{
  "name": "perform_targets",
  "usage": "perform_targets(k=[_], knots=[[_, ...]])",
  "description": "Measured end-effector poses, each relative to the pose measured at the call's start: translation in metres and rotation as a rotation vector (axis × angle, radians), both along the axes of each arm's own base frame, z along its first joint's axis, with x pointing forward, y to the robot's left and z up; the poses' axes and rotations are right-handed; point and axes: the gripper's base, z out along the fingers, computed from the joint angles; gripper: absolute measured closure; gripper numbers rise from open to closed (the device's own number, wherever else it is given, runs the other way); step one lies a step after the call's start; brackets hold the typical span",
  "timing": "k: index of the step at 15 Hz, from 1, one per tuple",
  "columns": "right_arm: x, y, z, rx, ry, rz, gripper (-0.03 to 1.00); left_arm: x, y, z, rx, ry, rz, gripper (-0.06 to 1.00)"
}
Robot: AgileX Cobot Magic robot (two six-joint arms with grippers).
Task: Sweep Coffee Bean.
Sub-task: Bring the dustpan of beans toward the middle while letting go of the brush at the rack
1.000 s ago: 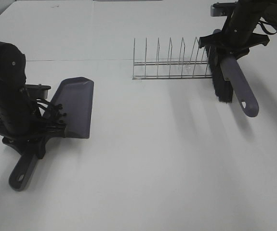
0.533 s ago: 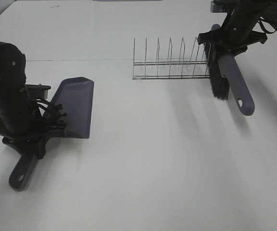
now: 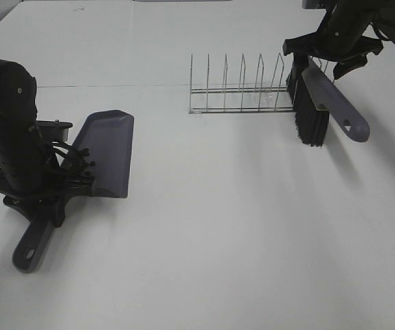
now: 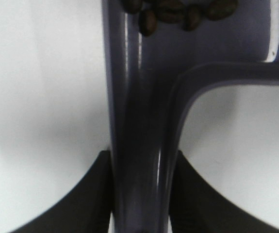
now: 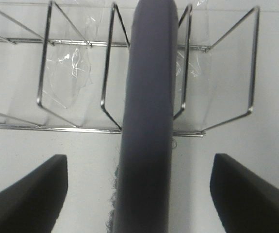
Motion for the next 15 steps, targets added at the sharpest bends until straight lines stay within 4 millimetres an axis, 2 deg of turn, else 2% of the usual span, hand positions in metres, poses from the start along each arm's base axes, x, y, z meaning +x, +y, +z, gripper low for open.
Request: perform_targets(k=[3, 6, 8, 10, 12, 15], knots=[[-0.01, -0.002, 0.037, -0.014, -0.022, -0.003, 0.28, 0.0, 0.0, 0.0, 0.0, -0.001, 0.0, 0.68], [-0.022, -0.002, 0.068, -0.001, -0.026, -0.009, 0.28, 0.002, -0.001, 0.014, -0.02, -0.033, 0.007, 0.68], [-0.025, -0.001, 0.072, 0.014, -0.013, -0.011, 0.28, 0.009, -0.01, 0.028, -0.061, -0.079, 0.018, 0.68], [-0.027, 0.0, 0.071, 0.029, 0.008, -0.013, 0.28, 0.008, -0.023, 0.031, -0.077, -0.092, -0.007, 0.68], [-0.029, 0.0, 0.07, 0.027, 0.032, -0.014, 0.28, 0.004, -0.032, 0.025, -0.08, -0.072, -0.023, 0.68], [-0.032, 0.0, 0.069, 0.025, 0.066, -0.016, 0.28, 0.002, -0.035, 0.004, -0.078, -0.005, -0.002, 0.68]])
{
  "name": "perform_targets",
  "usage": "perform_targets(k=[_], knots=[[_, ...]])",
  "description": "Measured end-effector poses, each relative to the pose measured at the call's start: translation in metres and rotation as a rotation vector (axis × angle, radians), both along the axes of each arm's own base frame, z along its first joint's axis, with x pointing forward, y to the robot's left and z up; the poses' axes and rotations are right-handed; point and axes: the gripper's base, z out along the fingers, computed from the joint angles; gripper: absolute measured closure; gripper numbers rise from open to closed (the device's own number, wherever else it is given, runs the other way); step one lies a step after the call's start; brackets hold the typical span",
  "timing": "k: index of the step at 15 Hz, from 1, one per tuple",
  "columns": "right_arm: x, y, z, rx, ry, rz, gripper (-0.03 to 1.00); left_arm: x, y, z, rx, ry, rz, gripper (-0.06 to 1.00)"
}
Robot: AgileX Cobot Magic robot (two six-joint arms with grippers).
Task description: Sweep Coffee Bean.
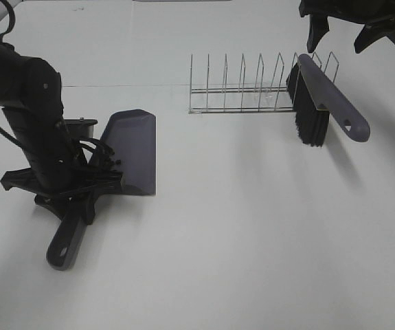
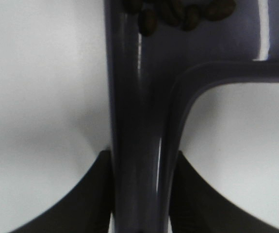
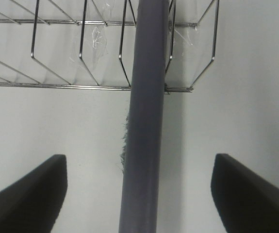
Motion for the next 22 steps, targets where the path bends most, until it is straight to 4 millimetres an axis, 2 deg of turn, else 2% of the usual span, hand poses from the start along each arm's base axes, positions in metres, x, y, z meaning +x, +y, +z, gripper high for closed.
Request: perform_targets(k=[2, 4, 7, 8, 10, 12, 13, 14, 16, 17, 20, 22], knots=[[-0.002, 0.0, -0.001, -0.002, 0.026, -0.001, 0.28, 0.001, -0.001, 0.0, -0.007, 0.001, 0.007, 0.67], [-0.004, 0.0, -0.001, -0.003, 0.044, -0.002, 0.28, 0.005, -0.004, 0.004, -0.019, -0.015, 0.011, 0.62], [-0.005, 0.0, -0.001, -0.004, 0.059, -0.001, 0.28, 0.007, -0.005, 0.006, -0.031, -0.019, 0.019, 0.3], [-0.006, 0.0, -0.002, -0.006, 0.066, 0.002, 0.28, 0.007, -0.005, 0.006, -0.03, -0.017, 0.019, 0.25], [-0.006, 0.0, -0.002, -0.007, 0.069, 0.006, 0.28, 0.007, -0.005, 0.008, -0.024, 0.006, 0.012, 0.23], [-0.006, 0.0, -0.002, -0.008, 0.07, 0.007, 0.28, 0.009, -0.007, 0.021, -0.027, 0.015, -0.011, 0.23], [-0.007, -0.001, 0.001, -0.008, 0.065, 0.007, 0.28, 0.011, -0.008, 0.036, -0.038, -0.017, -0.02, 0.23], [-0.014, -0.001, 0.019, -0.005, 0.034, 0.007, 0.28, 0.013, -0.006, 0.079, -0.06, -0.136, -0.042, 0.23], [-0.028, 0.0, 0.048, 0.007, -0.016, 0.029, 0.28, 0.003, 0.004, 0.127, -0.046, -0.247, -0.078, 0.23], [-0.04, 0.0, 0.06, 0.015, -0.026, 0.039, 0.28, -0.005, 0.01, 0.145, -0.023, -0.269, -0.094, 0.23], [-0.085, -0.001, 0.078, 0.022, -0.001, 0.064, 0.28, -0.035, 0.03, 0.189, 0.054, -0.287, -0.129, 0.23], [-0.113, -0.003, 0.08, 0.015, 0.033, 0.081, 0.28, -0.053, 0.039, 0.204, 0.062, -0.306, -0.143, 0.24]])
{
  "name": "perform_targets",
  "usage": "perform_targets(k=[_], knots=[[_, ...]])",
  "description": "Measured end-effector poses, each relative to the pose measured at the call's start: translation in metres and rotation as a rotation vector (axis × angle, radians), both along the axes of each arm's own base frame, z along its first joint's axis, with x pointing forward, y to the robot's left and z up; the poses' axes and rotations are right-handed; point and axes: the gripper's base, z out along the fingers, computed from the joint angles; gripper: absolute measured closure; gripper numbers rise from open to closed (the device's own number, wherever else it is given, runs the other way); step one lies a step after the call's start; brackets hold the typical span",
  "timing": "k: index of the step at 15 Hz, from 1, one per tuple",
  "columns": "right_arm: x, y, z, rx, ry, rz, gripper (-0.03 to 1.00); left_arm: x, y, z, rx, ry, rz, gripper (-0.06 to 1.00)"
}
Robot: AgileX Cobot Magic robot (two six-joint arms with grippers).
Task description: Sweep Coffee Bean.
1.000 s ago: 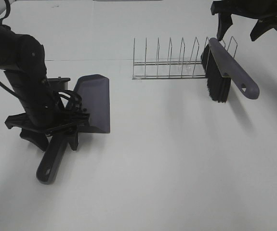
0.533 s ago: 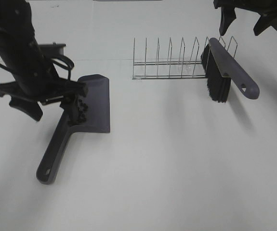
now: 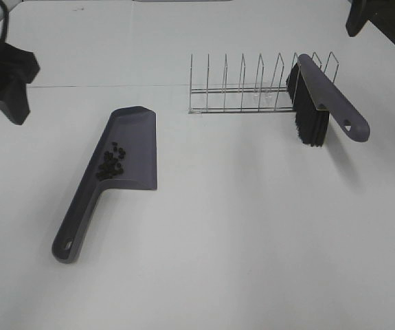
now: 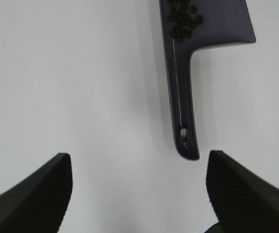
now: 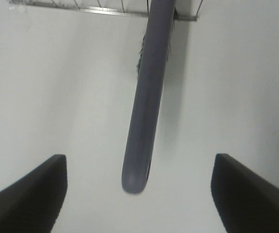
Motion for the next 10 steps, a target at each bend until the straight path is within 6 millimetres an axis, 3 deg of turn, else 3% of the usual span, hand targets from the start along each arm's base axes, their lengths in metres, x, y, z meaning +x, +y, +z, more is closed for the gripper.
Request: perform_targets(k=[2, 6, 9, 10], knots=[[-0.042, -0.002, 0.005, 0.001, 0.023, 0.0, 0.28, -0.034, 0.015, 0.012, -0.008, -0.03, -0.016, 0.24], [-0.135, -0.008, -0.013, -0.001, 0.098, 0.0, 0.28, -0.108, 0.047, 0.0, -0.014, -0.045, -0.019, 0.24], [-0.204, -0.008, -0.03, 0.043, 0.107, -0.002, 0.28, -0.158, 0.069, -0.006, -0.06, -0.154, -0.022, 0.24], [-0.245, -0.01, -0.035, 0.052, 0.046, -0.001, 0.28, -0.191, 0.084, -0.007, -0.101, -0.271, -0.042, 0.24]])
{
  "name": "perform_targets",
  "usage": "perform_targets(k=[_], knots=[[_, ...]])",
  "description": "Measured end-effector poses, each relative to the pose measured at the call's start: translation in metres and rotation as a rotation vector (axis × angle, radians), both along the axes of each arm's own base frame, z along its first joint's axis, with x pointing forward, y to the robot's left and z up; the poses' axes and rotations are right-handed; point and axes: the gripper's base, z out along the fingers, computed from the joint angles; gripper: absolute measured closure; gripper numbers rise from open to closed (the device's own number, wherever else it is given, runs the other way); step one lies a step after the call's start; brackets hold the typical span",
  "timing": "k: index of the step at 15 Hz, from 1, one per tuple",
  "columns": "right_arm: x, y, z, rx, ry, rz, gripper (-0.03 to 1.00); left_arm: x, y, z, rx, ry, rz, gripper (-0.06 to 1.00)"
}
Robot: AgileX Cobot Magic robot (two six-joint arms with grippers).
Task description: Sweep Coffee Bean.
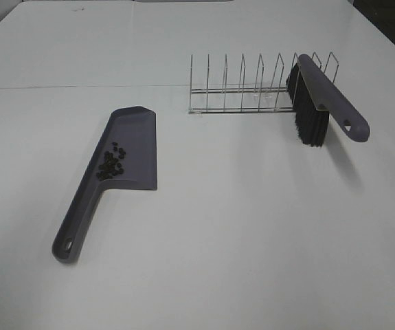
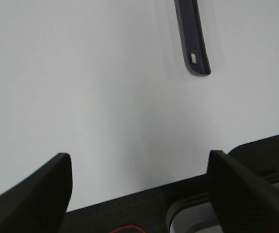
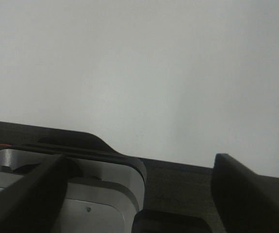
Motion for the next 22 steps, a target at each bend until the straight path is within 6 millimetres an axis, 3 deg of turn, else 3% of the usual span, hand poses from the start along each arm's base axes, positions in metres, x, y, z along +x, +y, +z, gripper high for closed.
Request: perform_targets(k=[5, 10, 14, 22], knots=[[-0.076, -0.004, 0.004, -0.013, -0.305, 0.067, 0.28, -0.054, 0.023, -0.003, -0.077, -0.263, -0.061, 0.24], [-0.133, 0.002, 0.014, 0.033, -0.697, 0.193, 0.28, -0.071, 0.023, -0.017, -0.129, -0.404, -0.165, 0.24], [-0.129, 0.004, -0.014, 0.039, -0.688, 0.231, 0.28, -0.071, 0.019, -0.021, -0.128, -0.4, -0.229, 0.24], [-0.125, -0.004, -0.015, 0.025, -0.695, 0.098, 0.28, -0.071, 0.019, -0.021, -0.132, -0.399, -0.232, 0.24]])
